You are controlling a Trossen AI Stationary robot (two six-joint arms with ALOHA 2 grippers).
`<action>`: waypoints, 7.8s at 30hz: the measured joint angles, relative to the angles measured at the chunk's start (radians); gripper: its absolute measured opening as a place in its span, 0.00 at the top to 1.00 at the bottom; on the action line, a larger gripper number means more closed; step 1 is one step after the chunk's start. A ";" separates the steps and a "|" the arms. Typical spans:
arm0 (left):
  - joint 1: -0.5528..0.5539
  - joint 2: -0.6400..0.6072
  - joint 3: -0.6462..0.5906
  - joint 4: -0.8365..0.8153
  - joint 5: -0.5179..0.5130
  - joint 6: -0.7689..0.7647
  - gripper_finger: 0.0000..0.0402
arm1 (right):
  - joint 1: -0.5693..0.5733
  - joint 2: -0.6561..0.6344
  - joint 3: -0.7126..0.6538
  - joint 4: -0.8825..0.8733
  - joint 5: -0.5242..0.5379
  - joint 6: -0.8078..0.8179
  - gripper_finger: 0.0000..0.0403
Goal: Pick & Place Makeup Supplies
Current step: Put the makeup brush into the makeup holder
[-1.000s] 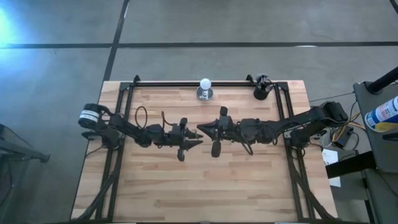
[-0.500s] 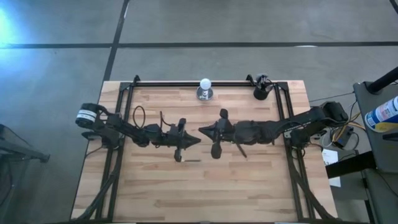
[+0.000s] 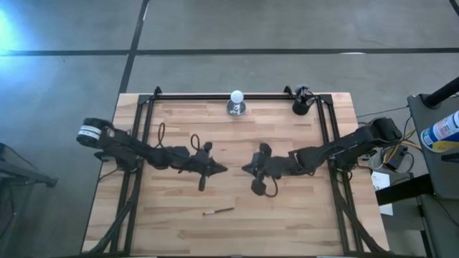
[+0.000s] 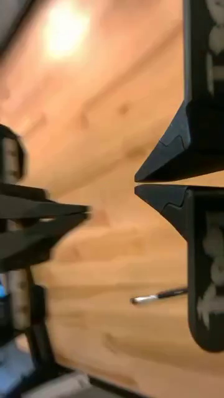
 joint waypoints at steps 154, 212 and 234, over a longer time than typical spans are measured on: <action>-0.074 -0.046 0.443 -0.535 -0.250 0.051 0.97 | -0.014 -0.006 -0.143 0.575 -0.043 -0.232 0.83; 0.359 -0.234 -0.072 -0.025 -0.020 -0.028 1.00 | -1.139 -0.677 -0.801 0.888 -0.178 -0.430 0.96; 0.358 -0.236 -0.122 0.025 -0.017 -0.033 1.00 | -1.084 -0.062 -0.656 1.245 0.411 -0.428 0.96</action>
